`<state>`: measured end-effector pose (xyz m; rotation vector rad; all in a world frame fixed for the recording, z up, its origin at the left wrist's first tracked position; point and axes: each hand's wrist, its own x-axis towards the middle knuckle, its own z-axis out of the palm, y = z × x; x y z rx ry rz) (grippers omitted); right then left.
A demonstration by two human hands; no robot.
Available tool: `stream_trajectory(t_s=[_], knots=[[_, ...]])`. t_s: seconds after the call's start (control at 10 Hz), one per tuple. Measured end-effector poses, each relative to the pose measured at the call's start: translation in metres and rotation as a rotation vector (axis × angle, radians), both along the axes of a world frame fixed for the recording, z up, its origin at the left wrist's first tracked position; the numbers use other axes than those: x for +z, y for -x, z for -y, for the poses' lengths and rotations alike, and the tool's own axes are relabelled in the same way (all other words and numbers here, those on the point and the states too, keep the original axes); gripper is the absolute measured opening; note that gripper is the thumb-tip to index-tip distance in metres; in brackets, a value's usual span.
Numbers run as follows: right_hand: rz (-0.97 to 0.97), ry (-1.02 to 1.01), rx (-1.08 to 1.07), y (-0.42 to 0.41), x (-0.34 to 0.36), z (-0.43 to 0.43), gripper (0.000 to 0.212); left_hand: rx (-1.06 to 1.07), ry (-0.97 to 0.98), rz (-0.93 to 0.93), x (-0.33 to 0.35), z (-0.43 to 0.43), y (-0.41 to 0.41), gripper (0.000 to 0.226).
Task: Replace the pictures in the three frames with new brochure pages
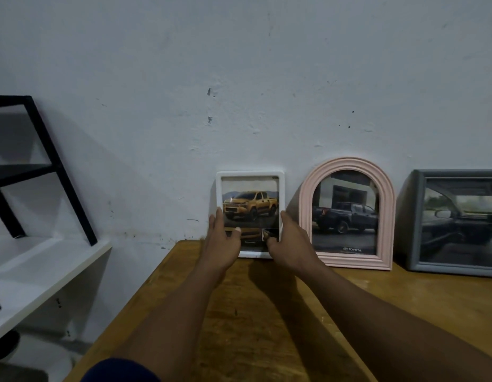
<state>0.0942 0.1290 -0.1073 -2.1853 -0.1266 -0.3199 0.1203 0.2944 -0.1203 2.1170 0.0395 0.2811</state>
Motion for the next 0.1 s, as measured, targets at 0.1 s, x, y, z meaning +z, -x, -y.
stream_trajectory(t_s=[0.1], knots=[[0.012, 0.006, -0.017, 0.0092, 0.0095, 0.0045, 0.05, -0.016, -0.047, 0.038, 0.006, -0.0008, 0.0071, 0.072]])
